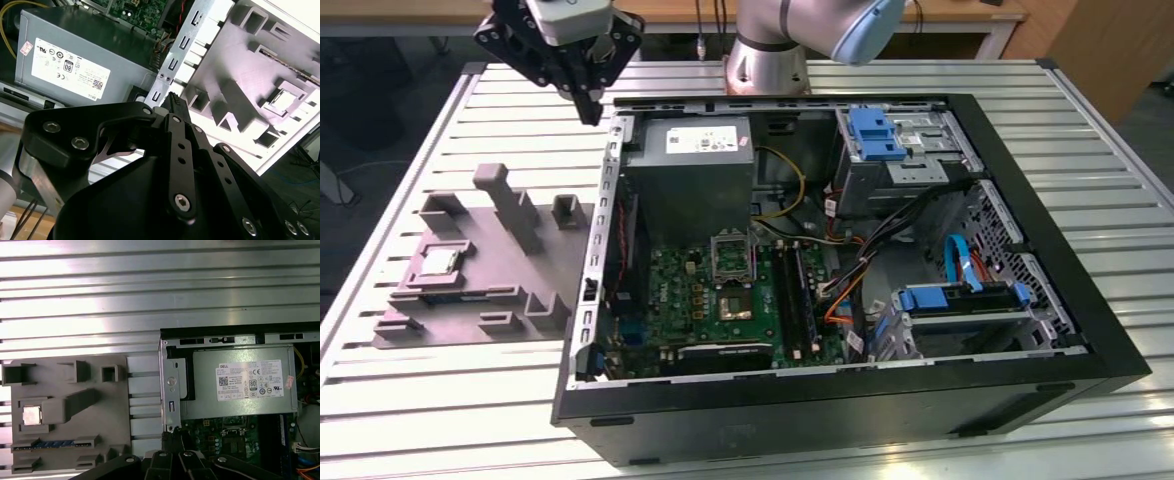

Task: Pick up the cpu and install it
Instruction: 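Reach for the cpu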

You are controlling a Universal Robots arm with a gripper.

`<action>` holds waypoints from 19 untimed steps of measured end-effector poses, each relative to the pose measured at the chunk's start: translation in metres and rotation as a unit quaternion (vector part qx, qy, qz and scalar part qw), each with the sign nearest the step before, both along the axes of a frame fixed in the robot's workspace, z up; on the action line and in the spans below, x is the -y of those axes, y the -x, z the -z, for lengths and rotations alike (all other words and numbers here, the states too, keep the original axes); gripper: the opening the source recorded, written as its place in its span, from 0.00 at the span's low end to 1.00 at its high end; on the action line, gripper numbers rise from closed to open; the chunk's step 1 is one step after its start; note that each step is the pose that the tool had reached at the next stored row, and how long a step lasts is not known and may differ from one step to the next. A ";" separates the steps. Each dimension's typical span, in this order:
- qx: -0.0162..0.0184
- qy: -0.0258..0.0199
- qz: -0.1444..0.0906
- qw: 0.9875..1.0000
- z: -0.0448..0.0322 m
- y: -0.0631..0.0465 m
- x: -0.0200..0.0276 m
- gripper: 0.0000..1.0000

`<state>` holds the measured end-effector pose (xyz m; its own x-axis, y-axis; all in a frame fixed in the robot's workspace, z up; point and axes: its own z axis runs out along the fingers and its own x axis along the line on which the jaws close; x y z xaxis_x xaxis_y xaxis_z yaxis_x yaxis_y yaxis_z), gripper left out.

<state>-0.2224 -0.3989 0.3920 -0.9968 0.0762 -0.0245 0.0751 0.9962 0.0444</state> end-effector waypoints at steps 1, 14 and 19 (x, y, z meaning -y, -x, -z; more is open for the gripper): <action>0.000 0.000 0.000 1.000 0.0000 0.000 0.0000 0.11; 0.000 0.000 0.000 1.000 0.0001 0.004 0.0000 0.11; 0.000 0.000 0.000 1.000 0.0001 0.006 0.0000 0.11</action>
<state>-0.2279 -0.3989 0.3919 -0.9968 0.0763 -0.0245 0.0751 0.9962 0.0444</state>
